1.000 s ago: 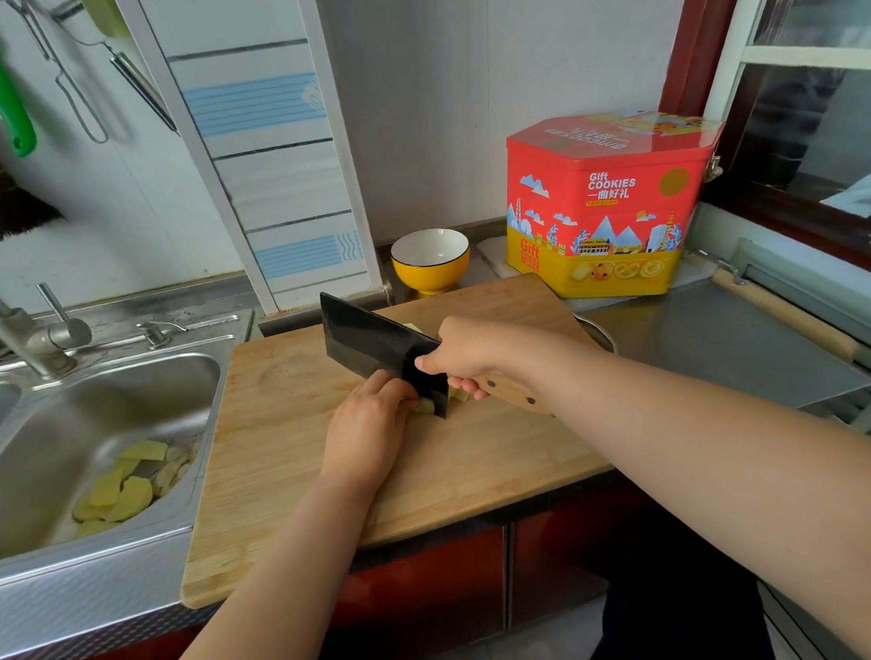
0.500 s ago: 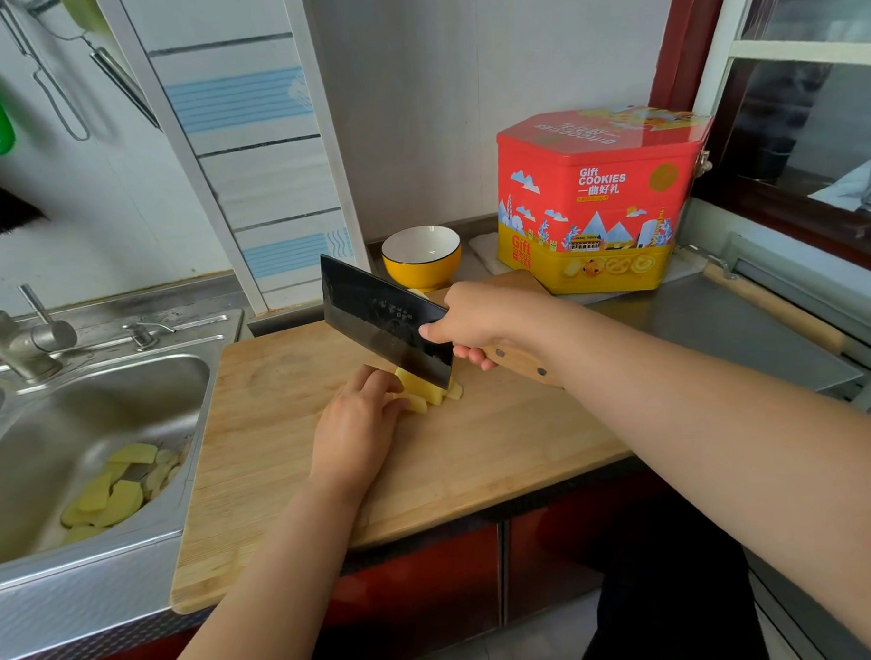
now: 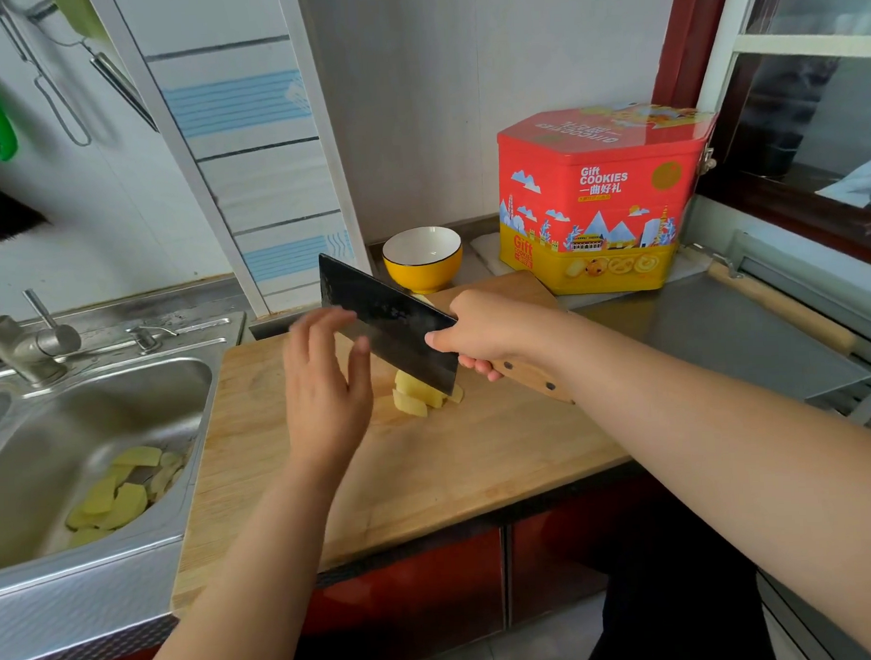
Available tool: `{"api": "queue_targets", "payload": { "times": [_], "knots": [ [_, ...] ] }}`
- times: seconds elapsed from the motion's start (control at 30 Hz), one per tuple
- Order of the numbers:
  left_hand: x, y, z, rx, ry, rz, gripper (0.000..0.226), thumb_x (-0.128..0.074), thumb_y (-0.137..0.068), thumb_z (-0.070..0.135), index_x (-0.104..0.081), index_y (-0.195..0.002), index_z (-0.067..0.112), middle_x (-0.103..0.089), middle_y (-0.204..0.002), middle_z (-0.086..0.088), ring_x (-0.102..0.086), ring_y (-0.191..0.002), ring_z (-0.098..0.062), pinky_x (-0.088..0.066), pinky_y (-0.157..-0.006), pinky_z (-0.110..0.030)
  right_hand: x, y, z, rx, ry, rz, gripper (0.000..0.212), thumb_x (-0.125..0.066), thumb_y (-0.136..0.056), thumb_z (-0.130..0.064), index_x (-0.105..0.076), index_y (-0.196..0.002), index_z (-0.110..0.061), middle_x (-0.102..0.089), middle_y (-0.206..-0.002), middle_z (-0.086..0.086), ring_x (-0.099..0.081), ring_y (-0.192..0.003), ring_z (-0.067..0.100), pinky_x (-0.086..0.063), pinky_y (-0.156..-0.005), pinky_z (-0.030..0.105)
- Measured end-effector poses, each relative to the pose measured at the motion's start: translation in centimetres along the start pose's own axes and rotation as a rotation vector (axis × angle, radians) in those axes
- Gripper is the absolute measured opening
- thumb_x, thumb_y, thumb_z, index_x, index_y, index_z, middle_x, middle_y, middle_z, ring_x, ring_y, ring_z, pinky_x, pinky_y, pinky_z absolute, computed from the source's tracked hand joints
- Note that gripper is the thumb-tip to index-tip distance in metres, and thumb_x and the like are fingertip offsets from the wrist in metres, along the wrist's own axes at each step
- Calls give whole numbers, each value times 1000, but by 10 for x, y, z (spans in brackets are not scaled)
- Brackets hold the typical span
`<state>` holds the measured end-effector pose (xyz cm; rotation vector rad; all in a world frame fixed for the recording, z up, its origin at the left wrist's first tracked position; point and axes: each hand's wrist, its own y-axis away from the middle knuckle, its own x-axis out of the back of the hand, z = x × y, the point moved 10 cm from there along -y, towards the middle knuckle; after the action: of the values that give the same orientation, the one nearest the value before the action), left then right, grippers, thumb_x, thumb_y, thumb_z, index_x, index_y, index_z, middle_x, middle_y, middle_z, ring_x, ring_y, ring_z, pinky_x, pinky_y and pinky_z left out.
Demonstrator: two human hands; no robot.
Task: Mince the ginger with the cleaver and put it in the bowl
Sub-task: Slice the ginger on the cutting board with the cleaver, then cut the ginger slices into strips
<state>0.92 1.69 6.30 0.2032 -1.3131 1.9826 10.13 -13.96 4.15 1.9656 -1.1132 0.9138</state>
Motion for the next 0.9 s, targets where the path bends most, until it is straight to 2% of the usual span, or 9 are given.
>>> {"api": "queue_targets", "payload": {
  "times": [0.1,0.2,0.3,0.4,0.47,0.53,0.63,0.73,0.9],
  "knots": [
    [26,-43,18,-54,-7,25,26,-47,-97,23,-58,-118,12,-52,-128,-3,-46,-119,-16,-40,-100,-33,1,9,-7,65,41,58,37,-54,-96,-42,-63,-99,-6,-69,-81,14,-61,-63,22,-51,-58,32],
    [27,-81,26,-78,-49,-79,23,-47,-98,24,-63,-113,17,-54,-130,0,-48,-120,-19,-42,-99,-40,16,21,-15,156,250,275,30,-65,-86,-49,-55,-87,-21,-61,-81,1,-57,-74,19,-41,-56,29],
    [-12,-93,24,-37,-152,-409,25,-45,-99,24,-63,-117,22,-52,-135,2,-47,-124,-21,-40,-102,-37,10,27,-7,159,182,279,32,-70,-84,-48,-48,-95,-27,-62,-95,-5,-58,-83,16,-50,-66,32],
    [-54,-82,18,35,-233,-774,27,-49,-99,25,-63,-122,25,-58,-129,4,-51,-119,-19,-37,-94,-29,8,33,-6,186,245,317,34,-68,-87,-47,-44,-103,-28,-64,-100,-8,-60,-86,16,-47,-62,30],
    [-73,-74,17,14,-289,-927,32,-55,-96,28,-60,-127,28,-58,-130,5,-52,-117,-15,-36,-93,-26,9,38,-9,229,289,377,37,-67,-87,-48,-45,-107,-26,-66,-102,-7,-61,-87,18,-46,-63,30],
    [-88,-68,15,-8,-317,-1020,38,-59,-93,29,-56,-132,30,-53,-136,6,-50,-121,-15,-37,-100,-30,10,41,-10,252,342,415,39,-66,-88,-49,-46,-111,-25,-67,-103,-6,-63,-89,19,-45,-64,31],
    [-99,-67,12,-2,-294,-1069,49,-63,-89,39,-51,-137,32,-50,-140,8,-47,-127,-17,-37,-107,-37,8,43,-10,284,408,431,41,-64,-89,-51,-46,-114,-24,-68,-103,-5,-64,-89,18,-40,-59,30],
    [-104,-68,13,-8,-286,-1074,53,-64,-87,44,-51,-137,31,-50,-140,9,-48,-126,-15,-37,-106,-35,8,47,-13,321,434,449,42,-62,-89,-52,-46,-114,-23,-66,-102,-4,-62,-86,19,-37,-56,29],
    [-114,-74,22,34,-169,-1021,29,-65,-89,38,-68,-114,25,-64,-118,7,-56,-106,-10,-39,-92,-26,7,48,-15,346,430,445,43,-59,-90,-54,-46,-115,-22,-65,-104,-3,-62,-88,20,-37,-57,31]
  ]
}}
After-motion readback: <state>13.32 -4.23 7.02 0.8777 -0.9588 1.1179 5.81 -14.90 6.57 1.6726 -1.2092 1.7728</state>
